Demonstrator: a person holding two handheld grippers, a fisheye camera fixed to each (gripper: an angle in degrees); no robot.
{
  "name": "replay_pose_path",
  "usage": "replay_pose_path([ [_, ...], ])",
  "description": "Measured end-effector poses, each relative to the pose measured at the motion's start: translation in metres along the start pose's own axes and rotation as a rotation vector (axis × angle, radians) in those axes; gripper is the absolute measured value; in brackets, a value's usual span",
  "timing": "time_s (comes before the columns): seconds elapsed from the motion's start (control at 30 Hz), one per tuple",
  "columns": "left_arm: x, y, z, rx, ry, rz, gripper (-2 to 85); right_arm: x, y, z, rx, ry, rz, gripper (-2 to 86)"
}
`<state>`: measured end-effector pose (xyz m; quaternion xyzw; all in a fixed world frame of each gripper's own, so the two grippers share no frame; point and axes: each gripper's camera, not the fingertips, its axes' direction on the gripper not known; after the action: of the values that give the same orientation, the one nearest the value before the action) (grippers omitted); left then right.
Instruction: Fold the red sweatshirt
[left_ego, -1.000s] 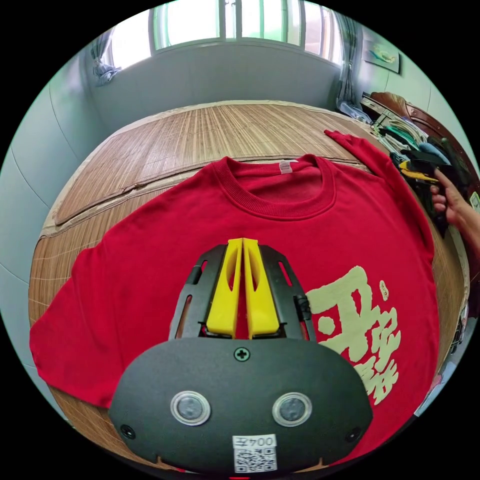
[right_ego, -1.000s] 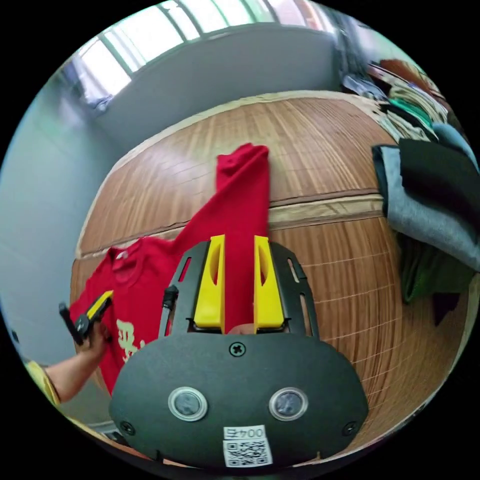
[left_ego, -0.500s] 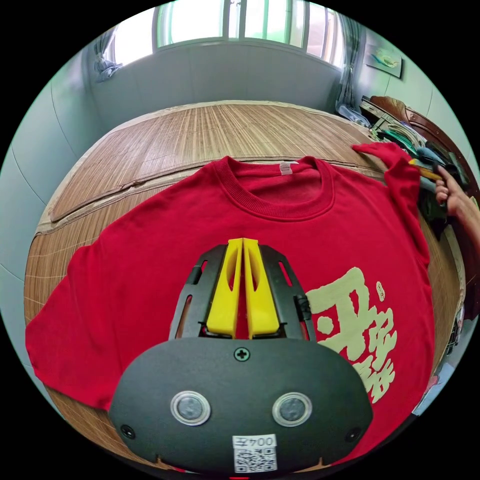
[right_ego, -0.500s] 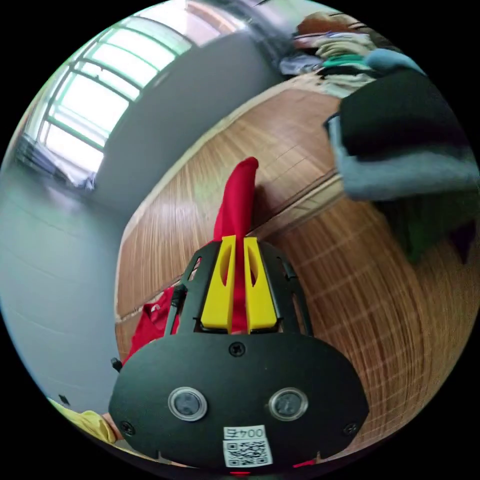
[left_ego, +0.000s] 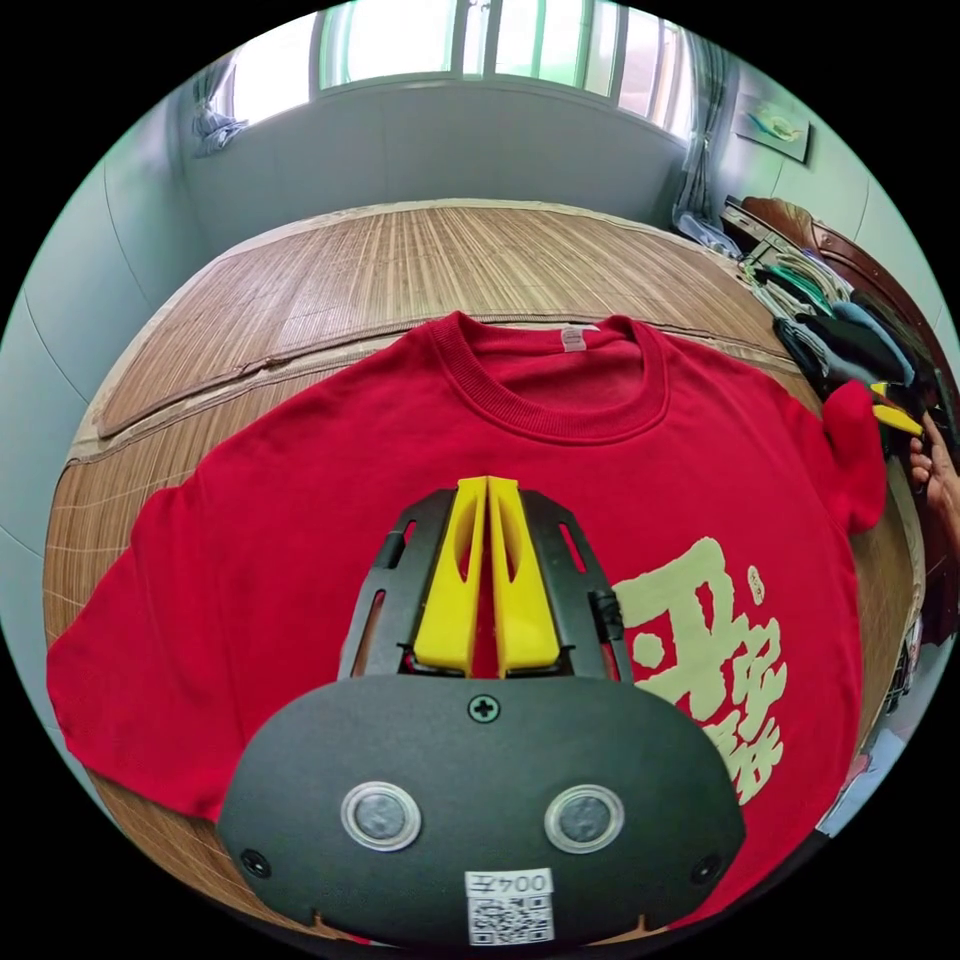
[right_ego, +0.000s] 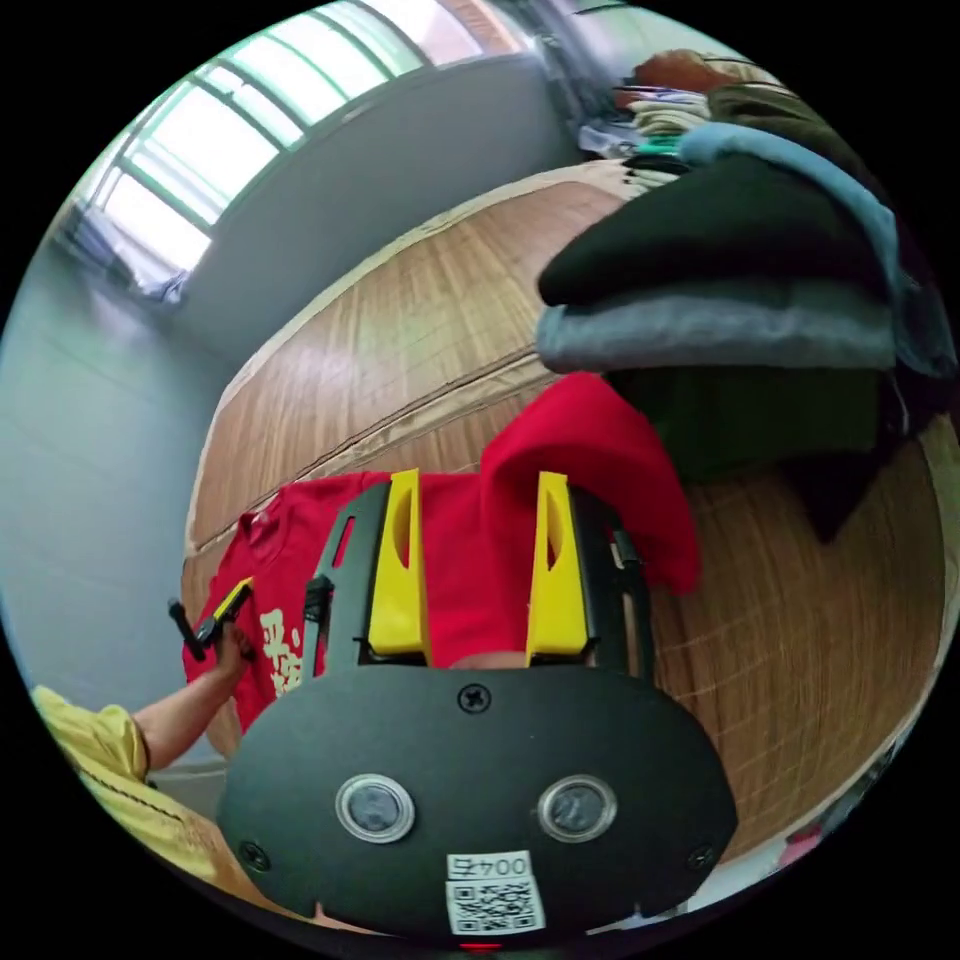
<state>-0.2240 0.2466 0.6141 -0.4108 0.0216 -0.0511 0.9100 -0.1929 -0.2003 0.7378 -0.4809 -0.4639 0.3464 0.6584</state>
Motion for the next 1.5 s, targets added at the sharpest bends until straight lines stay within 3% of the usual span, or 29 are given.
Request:
replay_pose_path([
  [0.17, 0.002, -0.006, 0.000, -0.012, -0.004, 0.003, 1.9, 0.060, 0.040, -0.048, 0.105, -0.030, 0.148, 14.3],
  [0.3, -0.012, -0.019, -0.012, -0.104, 0.110, -0.047, 5.8, 0.130, 0.107, -0.051, 0.057, -0.223, 0.396, 14.4],
  [0.47, -0.034, 0.018, -0.089, -0.047, -0.040, -0.025, 9.8, 0.059, 0.161, -0.047, -0.033, -0.165, 0.161, 16.1],
  [0.57, -0.085, 0.054, -0.120, -0.055, -0.149, -0.127, 11.5, -0.004, 0.187, -0.018, -0.120, -0.105, -0.024, 16.8],
  [0.73, -0.130, 0.077, -0.093, -0.125, -0.119, -0.221, 15.9, -0.121, 0.236, 0.063, -0.282, 0.057, -0.394, 17.8],
  [0.83, -0.120, 0.071, -0.060, -0.189, -0.164, -0.219, 18.2, -0.153, 0.272, 0.103, -0.369, 0.125, -0.482, 18.1],
  [0.93, -0.125, 0.066, -0.055, -0.174, -0.168, -0.246, 18.6, -0.179, 0.295, 0.118, -0.287, 0.286, -0.542, 16.7],
  [1.3, -0.193, 0.029, -0.048, -0.249, -0.161, -0.234, 19.2, -0.227, 0.262, 0.137, -0.259, 0.140, -0.418, 16.1],
  [1.37, -0.198, 0.028, -0.056, -0.277, -0.174, -0.246, 19.4, -0.215, 0.242, 0.119, -0.269, 0.013, -0.387, 16.4],
  [1.5, -0.153, 0.028, -0.101, -0.164, -0.130, -0.186, 20.0, -0.099, 0.173, 0.037, -0.075, -0.179, -0.016, 17.1],
])
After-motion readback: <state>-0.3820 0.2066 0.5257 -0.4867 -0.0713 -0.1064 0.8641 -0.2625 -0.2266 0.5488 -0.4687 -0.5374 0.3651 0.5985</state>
